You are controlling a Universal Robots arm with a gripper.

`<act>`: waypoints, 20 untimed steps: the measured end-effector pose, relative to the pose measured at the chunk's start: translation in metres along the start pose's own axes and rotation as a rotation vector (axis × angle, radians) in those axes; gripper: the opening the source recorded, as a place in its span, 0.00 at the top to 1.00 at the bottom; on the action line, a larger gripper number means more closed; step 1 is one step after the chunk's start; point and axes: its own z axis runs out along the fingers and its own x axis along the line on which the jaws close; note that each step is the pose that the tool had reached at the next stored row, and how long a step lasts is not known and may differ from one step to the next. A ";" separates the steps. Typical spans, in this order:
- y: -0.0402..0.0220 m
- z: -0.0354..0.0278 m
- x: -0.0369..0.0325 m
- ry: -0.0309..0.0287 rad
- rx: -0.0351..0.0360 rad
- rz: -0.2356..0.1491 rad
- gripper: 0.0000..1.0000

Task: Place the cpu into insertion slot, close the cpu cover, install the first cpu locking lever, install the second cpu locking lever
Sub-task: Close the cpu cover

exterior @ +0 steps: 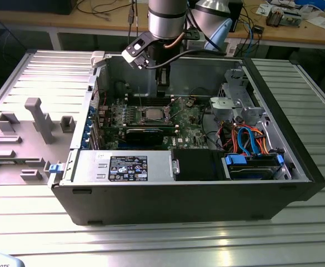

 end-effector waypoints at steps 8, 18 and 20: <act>0.0077 0.0001 0.0001 0.0000 0.0000 0.000 0.89; 0.0156 0.0002 0.0001 -0.0001 0.0000 0.000 0.89; 0.0170 0.0003 0.0002 0.0000 -0.0001 0.000 0.89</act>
